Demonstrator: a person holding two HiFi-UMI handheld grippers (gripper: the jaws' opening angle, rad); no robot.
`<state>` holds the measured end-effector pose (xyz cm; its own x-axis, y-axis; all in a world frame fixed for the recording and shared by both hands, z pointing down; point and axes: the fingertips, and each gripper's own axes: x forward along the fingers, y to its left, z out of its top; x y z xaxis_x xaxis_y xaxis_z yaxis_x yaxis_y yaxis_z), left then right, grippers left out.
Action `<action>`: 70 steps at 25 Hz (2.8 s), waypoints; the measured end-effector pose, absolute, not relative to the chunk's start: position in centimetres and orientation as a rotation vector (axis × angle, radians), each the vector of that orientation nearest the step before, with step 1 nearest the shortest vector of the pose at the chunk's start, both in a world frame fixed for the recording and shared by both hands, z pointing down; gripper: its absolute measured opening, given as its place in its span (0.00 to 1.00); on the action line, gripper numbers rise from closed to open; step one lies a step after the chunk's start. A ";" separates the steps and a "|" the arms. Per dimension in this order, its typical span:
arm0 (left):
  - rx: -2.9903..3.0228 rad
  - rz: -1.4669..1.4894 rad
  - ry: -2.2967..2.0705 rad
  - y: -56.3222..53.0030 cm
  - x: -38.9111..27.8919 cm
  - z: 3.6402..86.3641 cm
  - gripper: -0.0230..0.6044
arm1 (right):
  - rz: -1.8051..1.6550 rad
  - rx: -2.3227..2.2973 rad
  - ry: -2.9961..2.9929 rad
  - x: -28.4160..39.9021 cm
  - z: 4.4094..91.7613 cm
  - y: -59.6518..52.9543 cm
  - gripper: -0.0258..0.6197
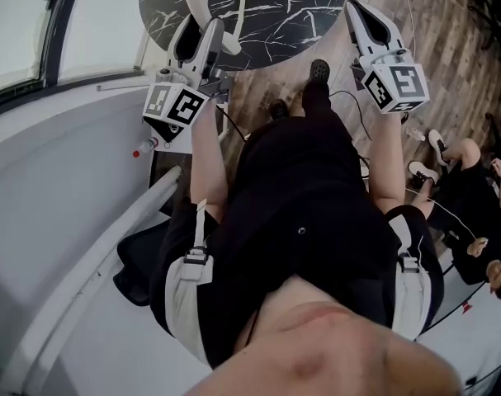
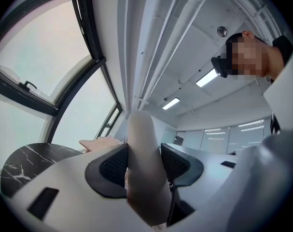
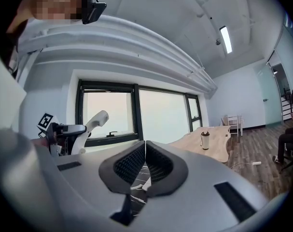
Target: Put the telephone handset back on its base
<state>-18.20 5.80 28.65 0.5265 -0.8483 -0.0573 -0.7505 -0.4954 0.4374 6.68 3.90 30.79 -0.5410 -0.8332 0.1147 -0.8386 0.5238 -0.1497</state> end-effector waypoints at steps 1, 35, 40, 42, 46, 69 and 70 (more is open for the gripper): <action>2.402 -0.374 -1.324 5.3 -17.9 28.8 0.39 | 0.298 1.484 -2.721 6.9 30.9 3.2 0.09; 2.168 -0.350 -1.536 -6.3 -10.3 34.1 0.39 | 0.408 1.158 -2.825 12.8 34.7 -13.0 0.09; 2.150 -0.345 -1.522 -7.7 -11.5 35.3 0.39 | 0.424 1.135 -2.806 11.1 35.1 -13.6 0.09; 2.142 -0.336 -1.507 -8.5 -12.0 35.9 0.39 | 0.427 1.135 -2.793 10.5 35.2 -14.0 0.09; 2.135 -0.298 -1.480 -10.3 -12.9 37.2 0.39 | 0.425 1.149 -2.771 9.3 34.9 -15.2 0.09; 2.123 0.074 -1.340 -21.2 -15.7 52.2 0.39 | 0.504 1.314 -2.554 6.0 39.8 -19.3 0.09; 2.115 0.082 -1.339 -21.4 -15.6 52.9 0.39 | 0.509 1.319 -2.543 6.1 40.0 -19.4 0.09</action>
